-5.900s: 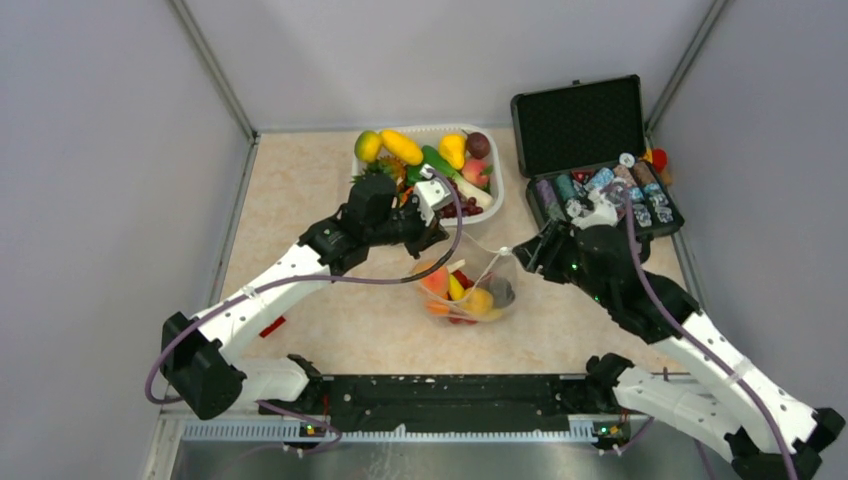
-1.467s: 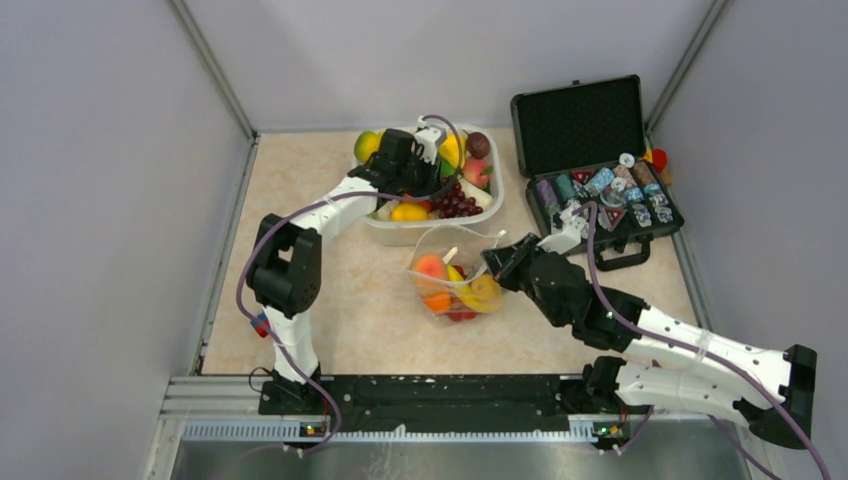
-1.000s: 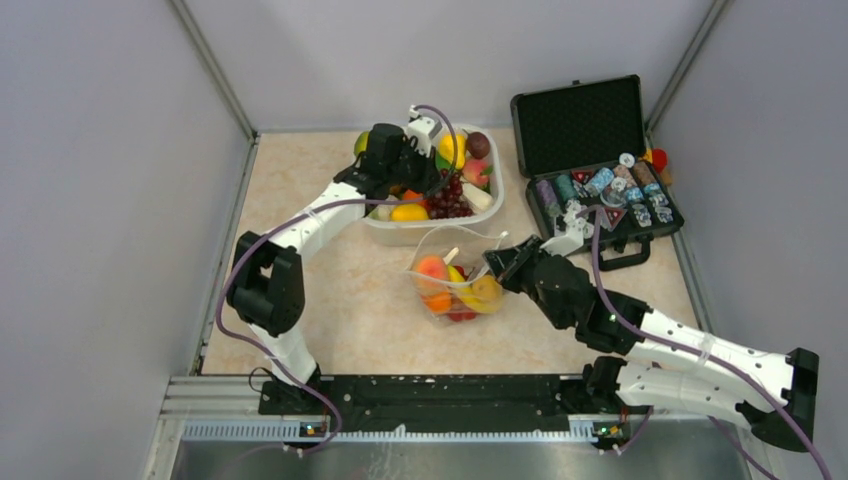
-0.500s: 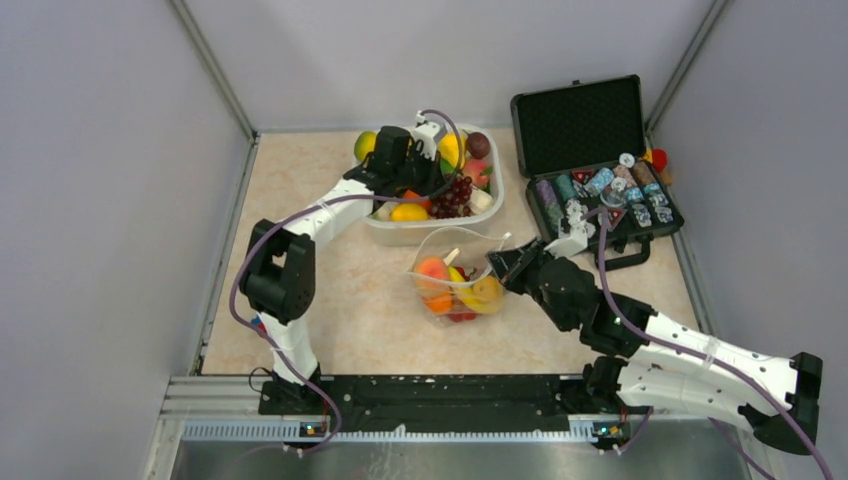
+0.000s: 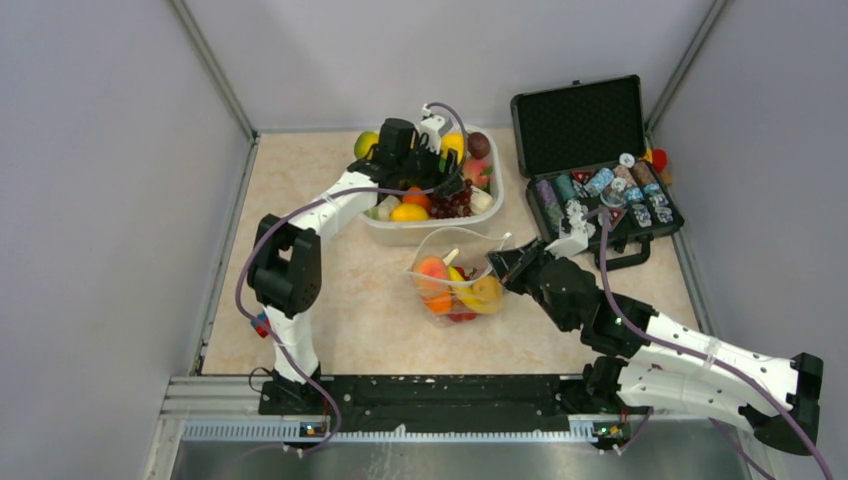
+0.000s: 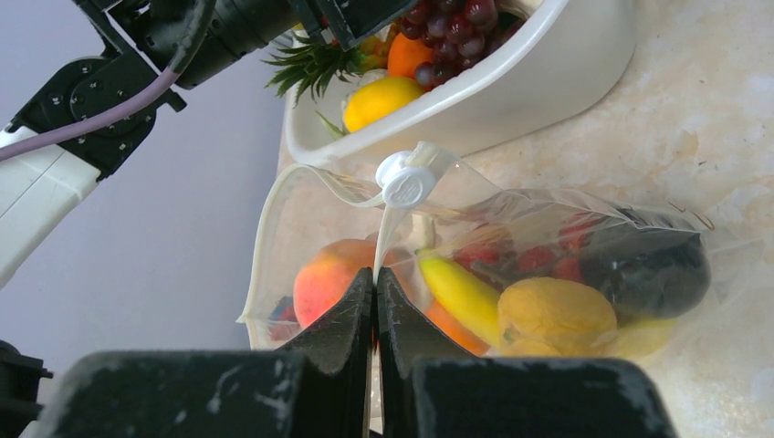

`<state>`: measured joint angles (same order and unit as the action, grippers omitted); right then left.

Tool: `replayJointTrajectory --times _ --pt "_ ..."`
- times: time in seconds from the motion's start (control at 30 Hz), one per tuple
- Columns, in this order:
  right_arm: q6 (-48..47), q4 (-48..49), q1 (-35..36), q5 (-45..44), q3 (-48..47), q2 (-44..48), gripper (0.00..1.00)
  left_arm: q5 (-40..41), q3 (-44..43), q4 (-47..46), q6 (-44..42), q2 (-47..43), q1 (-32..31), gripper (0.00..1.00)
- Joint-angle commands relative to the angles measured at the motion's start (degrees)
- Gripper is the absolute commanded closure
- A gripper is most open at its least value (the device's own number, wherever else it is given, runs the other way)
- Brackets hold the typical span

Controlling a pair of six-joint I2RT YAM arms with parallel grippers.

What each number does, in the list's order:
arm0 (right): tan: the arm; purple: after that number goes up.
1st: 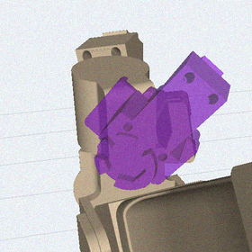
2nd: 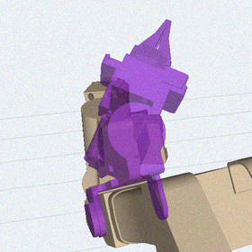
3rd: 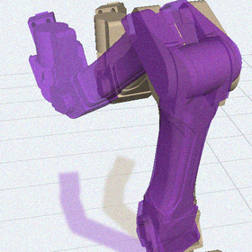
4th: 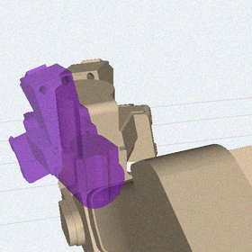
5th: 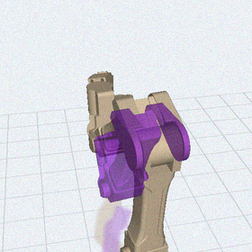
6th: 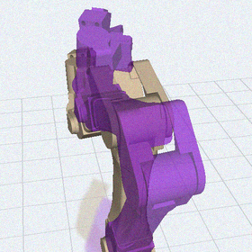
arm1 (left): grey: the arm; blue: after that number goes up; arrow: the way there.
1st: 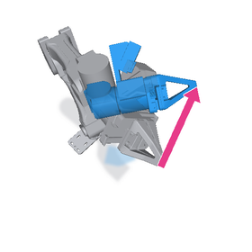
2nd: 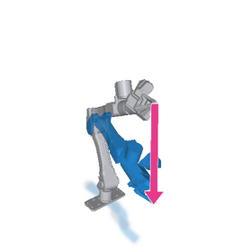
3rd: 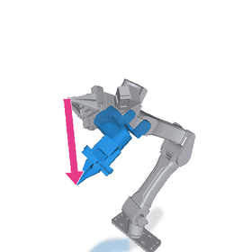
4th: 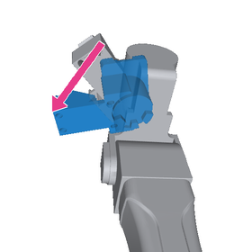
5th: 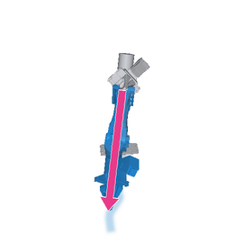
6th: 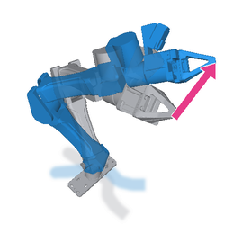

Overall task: Place the food in the zip-top bag and seal the zipper
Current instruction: Pick up the fake fruit from the zipper food storage bag.

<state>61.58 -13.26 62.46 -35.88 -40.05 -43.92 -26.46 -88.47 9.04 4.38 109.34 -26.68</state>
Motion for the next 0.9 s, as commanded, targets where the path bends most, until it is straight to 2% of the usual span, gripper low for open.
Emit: replayJointTrajectory --times 0.0,0.17,0.23,0.3,0.33,0.43,0.53,0.6,0.87 --pt "-0.18 2.9 0.36 0.13 -0.21 1.02 1.0 -2.55 -3.39 -0.87 0.66 2.64 0.14 0.22" --pt "-0.06 2.92 0.37 0.11 -0.11 1.12 1.0 -4.52 -3.46 0.54 -0.52 4.12 0.14 0.23" --pt "-0.06 2.89 0.39 0.14 -0.03 1.12 1.0 -5.49 -2.75 1.2 -1.14 3.94 0.19 0.29" --pt "-0.03 3.06 0.38 0.18 0.06 1.04 1.0 -6.0 -1.37 0.77 -1.3 2.94 0.22 0.43" --pt "-0.02 3.19 0.38 0.26 0.19 1.01 1.0 -6.1 -0.76 0.54 -1.31 2.39 0.21 0.55" --pt "0.03 3.46 0.34 0.49 0.24 0.95 1.0 -5.83 -0.15 1.17 -1.71 -0.13 0.2 0.8" --pt "0.2 3.29 0.38 0.72 0.24 1.07 1.0 -4.48 0.73 1.35 -1.77 -3.7 0.29 0.96" --pt "0.41 3.36 0.32 0.87 0.32 1.11 1.0 -3.19 1.57 1.01 -1.87 -6.59 0.23 1.0" --pt "0.53 3.41 0.32 1.24 0.5 1.27 1.0 2.09 6.43 -1.45 -2.7 -18.88 0.34 1.0"
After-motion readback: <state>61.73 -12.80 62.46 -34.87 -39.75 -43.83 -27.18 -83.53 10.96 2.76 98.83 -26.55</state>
